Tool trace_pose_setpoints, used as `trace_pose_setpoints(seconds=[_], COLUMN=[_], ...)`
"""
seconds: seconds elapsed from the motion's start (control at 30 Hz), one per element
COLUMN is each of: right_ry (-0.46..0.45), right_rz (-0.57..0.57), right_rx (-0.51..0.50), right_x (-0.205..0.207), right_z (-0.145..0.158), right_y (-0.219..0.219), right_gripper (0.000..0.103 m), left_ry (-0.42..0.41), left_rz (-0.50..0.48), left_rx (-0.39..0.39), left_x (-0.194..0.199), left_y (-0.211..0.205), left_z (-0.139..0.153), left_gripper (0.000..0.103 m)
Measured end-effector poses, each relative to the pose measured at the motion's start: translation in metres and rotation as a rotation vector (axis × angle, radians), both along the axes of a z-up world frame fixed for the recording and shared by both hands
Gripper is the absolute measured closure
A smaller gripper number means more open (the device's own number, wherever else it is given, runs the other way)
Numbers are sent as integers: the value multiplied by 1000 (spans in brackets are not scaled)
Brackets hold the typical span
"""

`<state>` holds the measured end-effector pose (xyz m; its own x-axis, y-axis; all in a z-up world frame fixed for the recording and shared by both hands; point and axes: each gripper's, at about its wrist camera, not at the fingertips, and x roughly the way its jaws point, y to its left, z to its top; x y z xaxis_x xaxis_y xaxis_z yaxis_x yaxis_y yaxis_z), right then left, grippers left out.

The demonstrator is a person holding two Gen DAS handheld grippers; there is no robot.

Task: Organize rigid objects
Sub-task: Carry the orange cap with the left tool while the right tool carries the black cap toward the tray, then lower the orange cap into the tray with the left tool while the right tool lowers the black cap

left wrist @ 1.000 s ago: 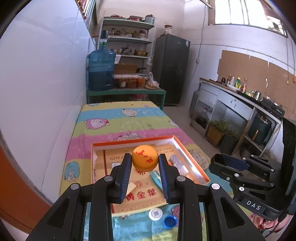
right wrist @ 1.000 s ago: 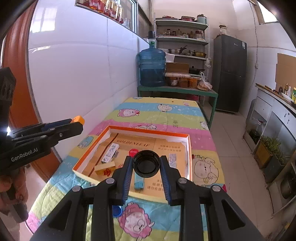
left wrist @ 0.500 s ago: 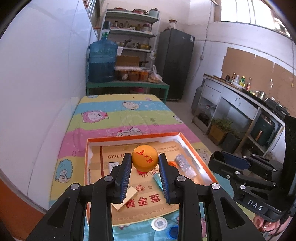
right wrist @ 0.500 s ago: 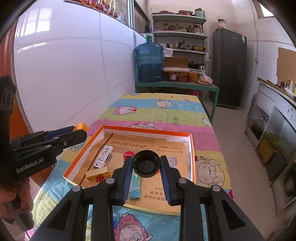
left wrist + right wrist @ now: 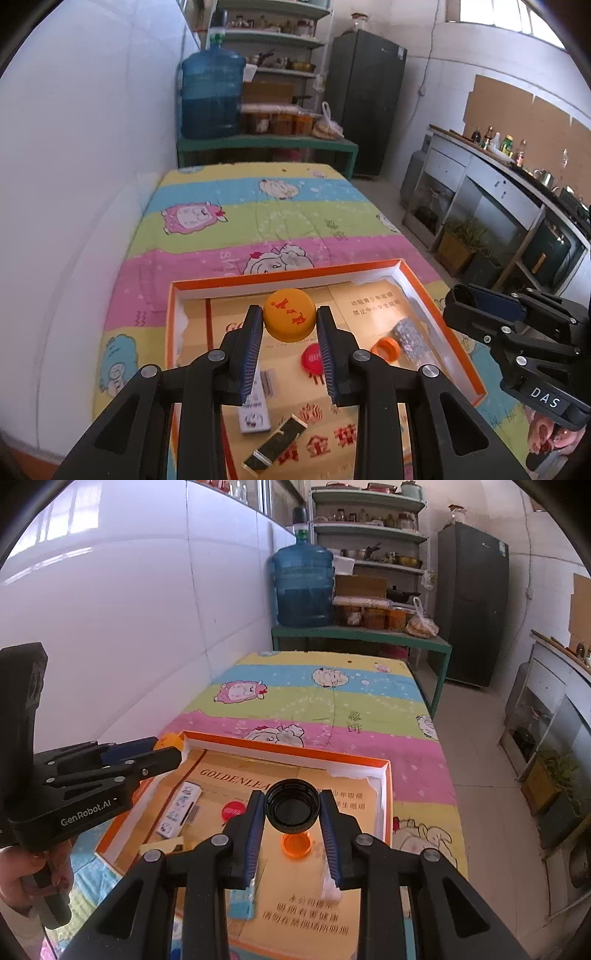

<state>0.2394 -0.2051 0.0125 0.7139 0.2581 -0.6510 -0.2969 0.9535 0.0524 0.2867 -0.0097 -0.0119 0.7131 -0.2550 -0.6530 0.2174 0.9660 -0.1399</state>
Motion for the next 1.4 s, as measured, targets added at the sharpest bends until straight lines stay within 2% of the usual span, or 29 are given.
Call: trace_pose_setpoints(seconds=[0.3,0.63,1.0,1.4], right_ry=[93,151,199,252], right_rz=[38,59,35,29], right_rx=[29,9,-5,-39], right_x=[48,77,100,111], right_z=[-17,-38,-59,-78], right_y=[0,11,15,17], right_gripper=[73,73,73,73], left_ry=[49,110,183,208], left_rz=[8,5,11,6], left_rx=[29,47,69,96], left_x=[39,63,82,89], left_y=[-11,-19,-23,-29], left_z=[-12,-29,-55,-67], left_gripper=[72,73,72,72])
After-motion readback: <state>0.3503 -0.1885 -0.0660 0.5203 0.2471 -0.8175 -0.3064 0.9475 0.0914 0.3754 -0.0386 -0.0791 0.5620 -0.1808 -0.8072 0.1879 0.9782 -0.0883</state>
